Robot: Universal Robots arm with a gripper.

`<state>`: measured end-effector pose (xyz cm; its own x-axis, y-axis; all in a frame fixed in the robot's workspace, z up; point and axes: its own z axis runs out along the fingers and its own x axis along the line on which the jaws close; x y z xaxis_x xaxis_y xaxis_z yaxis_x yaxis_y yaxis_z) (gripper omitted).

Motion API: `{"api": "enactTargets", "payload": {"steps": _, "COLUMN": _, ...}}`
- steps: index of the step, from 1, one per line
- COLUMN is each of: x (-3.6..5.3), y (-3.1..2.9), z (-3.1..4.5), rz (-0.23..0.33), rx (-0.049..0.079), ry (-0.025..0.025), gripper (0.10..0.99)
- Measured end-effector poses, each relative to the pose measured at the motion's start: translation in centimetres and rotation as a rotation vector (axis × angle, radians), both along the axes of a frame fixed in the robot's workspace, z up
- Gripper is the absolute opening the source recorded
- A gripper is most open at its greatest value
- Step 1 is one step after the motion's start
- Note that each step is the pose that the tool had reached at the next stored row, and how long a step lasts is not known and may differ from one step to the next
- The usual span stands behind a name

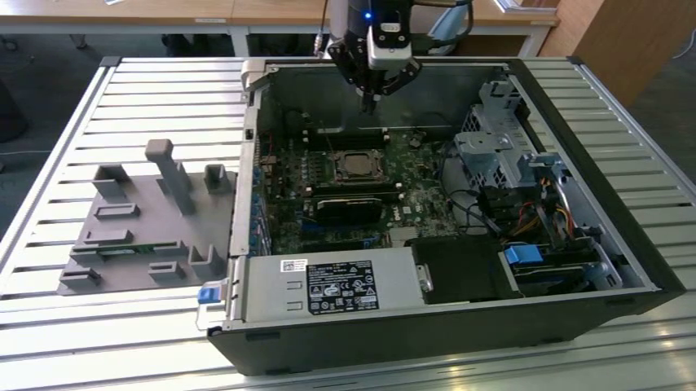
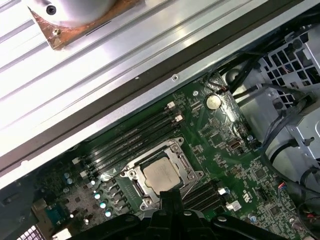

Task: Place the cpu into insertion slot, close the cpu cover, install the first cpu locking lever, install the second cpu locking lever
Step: 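Install the first cpu locking lever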

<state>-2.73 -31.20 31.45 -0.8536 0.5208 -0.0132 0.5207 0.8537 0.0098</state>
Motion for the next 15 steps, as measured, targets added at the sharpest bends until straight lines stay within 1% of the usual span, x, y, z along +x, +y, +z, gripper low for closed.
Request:
{"api": "enactTargets", "payload": {"steps": 11, "x": 0.0, "y": -0.02, "z": -0.01, "rz": 0.047, "rx": 0.0, "ry": 0.0, "gripper": 0.122}}
{"api": "enactTargets", "payload": {"steps": 15, "x": 0.0, "y": -0.02, "z": -0.01, "rz": 0.079, "rx": 0.0, "ry": 0.0, "gripper": 0.122}}
